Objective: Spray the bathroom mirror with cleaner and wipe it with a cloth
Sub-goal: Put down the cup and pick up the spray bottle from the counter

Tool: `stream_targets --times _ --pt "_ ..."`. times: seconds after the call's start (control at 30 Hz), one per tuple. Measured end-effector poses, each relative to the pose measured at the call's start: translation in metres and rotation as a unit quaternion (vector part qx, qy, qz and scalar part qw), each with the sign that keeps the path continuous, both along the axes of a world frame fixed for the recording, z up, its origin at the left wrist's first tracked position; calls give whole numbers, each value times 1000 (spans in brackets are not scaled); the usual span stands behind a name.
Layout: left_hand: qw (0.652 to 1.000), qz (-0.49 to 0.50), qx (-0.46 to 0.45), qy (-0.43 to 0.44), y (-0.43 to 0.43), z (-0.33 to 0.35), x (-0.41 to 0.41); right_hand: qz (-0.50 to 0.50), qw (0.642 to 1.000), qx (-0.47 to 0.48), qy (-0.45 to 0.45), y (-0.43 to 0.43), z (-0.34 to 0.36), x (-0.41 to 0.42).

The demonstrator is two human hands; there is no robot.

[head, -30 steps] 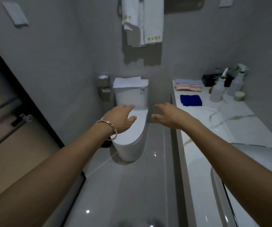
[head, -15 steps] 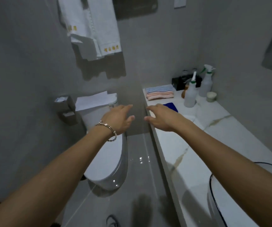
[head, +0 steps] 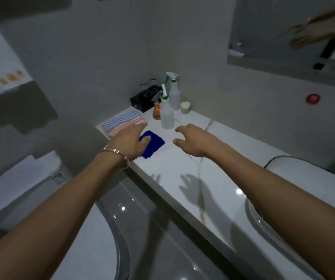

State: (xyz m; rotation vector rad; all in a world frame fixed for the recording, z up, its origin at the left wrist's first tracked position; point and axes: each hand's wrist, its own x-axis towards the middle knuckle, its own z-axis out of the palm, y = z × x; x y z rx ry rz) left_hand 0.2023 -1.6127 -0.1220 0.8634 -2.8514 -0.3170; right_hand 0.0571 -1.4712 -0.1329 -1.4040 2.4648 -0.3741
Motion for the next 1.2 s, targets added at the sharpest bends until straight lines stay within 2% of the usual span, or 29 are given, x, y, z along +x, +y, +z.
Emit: stream_targets --times 0.1,0.2,0.33,0.5,0.67,0.97,1.2 --pt "998 -56 4 -9 -6 -6 -28 -25 998 56 2 4 -9 -2" --pt "993 -118 22 -4 0 -14 -58 -85 995 52 7 8 -2 -27" --pt "986 -163 39 -14 -8 -17 -90 -107 993 43 26 5 0 -53" --pt "986 -162 22 -26 -36 -12 -117 -105 994 28 17 -27 0 -87" --pt "991 -125 33 -16 -67 -15 -150 -59 998 17 -3 -65 -13 -105" --pt "981 -151 84 -84 -101 -76 -213 -98 992 62 -59 -101 -62 -156" --pt "980 -117 155 -40 -184 -122 -249 -123 985 83 -92 -184 -94 -197"
